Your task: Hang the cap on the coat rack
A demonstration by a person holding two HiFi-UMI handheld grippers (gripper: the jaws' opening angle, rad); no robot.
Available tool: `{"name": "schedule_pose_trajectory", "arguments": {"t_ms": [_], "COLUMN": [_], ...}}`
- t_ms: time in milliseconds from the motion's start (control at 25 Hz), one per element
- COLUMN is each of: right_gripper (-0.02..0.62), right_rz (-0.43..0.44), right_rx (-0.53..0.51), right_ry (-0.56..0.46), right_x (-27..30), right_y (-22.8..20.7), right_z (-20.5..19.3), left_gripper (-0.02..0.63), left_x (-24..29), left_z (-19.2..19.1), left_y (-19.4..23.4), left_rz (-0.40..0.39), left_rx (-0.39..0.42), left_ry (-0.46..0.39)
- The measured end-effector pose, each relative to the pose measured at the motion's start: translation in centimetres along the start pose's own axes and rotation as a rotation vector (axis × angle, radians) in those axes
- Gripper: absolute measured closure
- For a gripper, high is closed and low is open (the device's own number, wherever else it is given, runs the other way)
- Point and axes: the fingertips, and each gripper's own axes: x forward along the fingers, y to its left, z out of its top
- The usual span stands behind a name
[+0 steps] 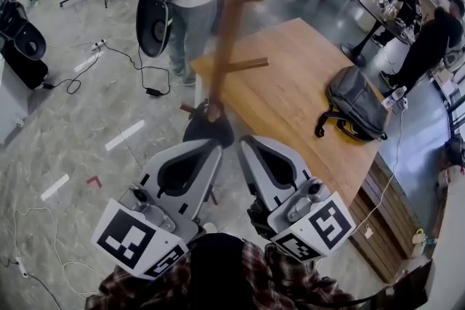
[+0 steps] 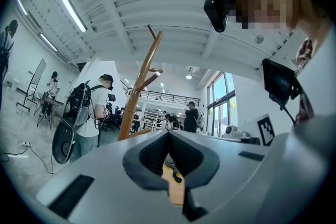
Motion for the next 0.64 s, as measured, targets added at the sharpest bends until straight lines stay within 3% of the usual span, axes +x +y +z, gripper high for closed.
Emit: {"name": "schedule_pose_trajectory", "arguments": {"t_ms": [640], "right_gripper": [0.584], "right_rz": [0.003], "right_rx": [0.021], "right_ry": [0.008], "right_x": [0.26], "right_y": [-0.70], "right_z": [-0.65], "left_gripper": [0.594], "left_x": [0.20], "left_z": [-0.55], "left_y": [0.86], "left_rz": [0.021], "left_rx": [-0.021], "left_ry": [0.007]}}
